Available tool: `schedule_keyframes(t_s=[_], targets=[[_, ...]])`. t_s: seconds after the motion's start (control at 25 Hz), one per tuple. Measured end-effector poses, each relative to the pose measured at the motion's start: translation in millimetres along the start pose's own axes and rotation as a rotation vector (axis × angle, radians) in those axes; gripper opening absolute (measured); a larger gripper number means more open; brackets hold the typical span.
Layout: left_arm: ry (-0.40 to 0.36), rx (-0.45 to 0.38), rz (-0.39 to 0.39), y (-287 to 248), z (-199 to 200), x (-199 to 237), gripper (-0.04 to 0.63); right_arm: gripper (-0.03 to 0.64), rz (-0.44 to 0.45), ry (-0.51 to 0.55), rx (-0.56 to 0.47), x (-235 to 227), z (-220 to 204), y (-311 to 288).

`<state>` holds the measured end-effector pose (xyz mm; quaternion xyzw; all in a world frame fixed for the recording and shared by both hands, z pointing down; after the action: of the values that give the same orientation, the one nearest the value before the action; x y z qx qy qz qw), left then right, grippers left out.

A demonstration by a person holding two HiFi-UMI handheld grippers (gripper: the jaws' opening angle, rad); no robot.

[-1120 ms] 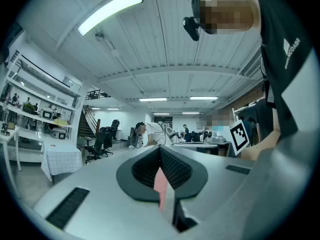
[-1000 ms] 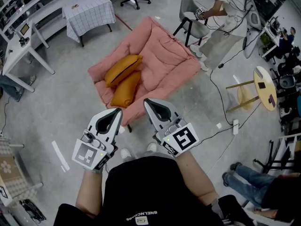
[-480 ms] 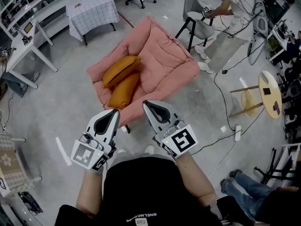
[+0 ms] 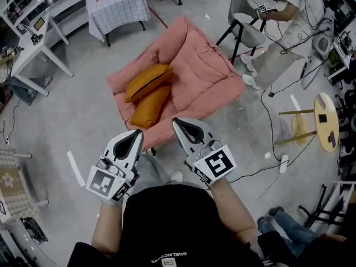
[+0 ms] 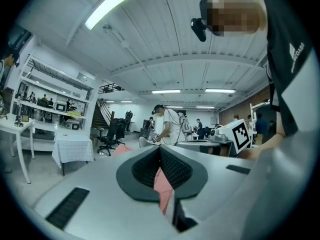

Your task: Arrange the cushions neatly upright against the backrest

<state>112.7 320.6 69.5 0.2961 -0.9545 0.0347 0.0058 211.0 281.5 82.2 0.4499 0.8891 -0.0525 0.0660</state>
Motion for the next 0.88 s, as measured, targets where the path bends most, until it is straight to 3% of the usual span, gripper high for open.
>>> schedule_keyframes(t_s=[0.32, 0.88], targets=[[-0.006, 0.025, -0.032, -25, -11, 65, 0.012, 0.009, -0.019, 0.024, 0.042, -21, -4, -68], [0.026, 0.069, -0.067, -38, -37, 234, 0.012, 0.009, -0.147, 0.004, 0.103, -52, -15, -226]])
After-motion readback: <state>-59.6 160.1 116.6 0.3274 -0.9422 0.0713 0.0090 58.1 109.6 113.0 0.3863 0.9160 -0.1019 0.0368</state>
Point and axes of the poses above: the fingertips, and each gripper's own axes: y backward along the fingers, x to its left, z out of its top, the point moved 1 cm from there along y, backward along the fingers, and after that the axes turned 5 degrees about -y, right-handed, at the moved point
